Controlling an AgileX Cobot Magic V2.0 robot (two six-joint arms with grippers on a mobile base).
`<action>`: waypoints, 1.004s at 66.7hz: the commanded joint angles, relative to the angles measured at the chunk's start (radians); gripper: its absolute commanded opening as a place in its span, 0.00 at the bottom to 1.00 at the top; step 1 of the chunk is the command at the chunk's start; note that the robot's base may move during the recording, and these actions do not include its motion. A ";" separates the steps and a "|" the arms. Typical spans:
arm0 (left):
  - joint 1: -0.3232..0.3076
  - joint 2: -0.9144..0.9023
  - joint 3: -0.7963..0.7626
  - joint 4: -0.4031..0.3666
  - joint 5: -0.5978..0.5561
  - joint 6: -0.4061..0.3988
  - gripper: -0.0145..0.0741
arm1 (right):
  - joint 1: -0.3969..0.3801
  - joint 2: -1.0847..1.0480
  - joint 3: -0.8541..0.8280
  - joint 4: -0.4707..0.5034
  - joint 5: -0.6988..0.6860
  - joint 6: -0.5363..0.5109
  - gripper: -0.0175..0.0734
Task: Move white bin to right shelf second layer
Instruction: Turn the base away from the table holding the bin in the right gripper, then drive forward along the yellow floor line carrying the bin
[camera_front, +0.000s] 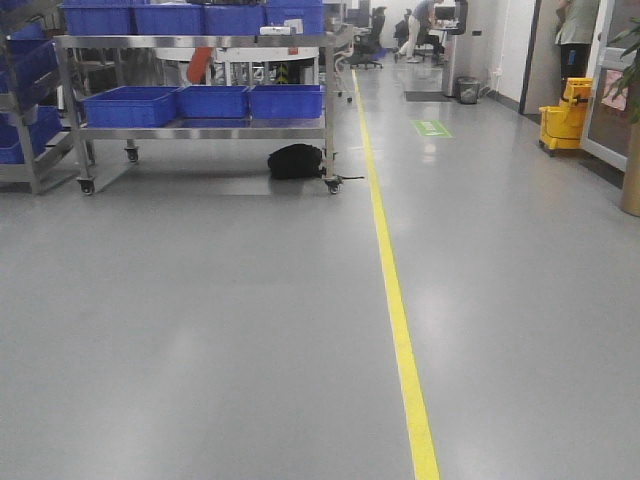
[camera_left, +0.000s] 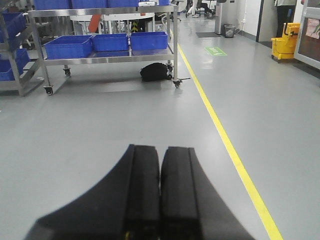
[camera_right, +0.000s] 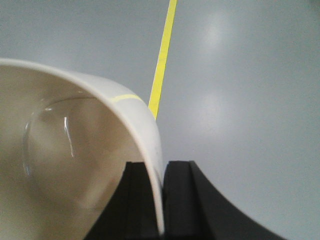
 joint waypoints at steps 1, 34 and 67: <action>-0.004 -0.015 0.037 0.000 -0.087 -0.003 0.26 | -0.004 0.008 -0.031 0.000 -0.095 -0.006 0.32; -0.004 -0.015 0.037 0.000 -0.087 -0.003 0.26 | -0.004 0.008 -0.031 0.000 -0.095 -0.006 0.32; -0.004 -0.015 0.037 0.000 -0.087 -0.003 0.26 | -0.004 0.008 -0.031 0.000 -0.095 -0.006 0.32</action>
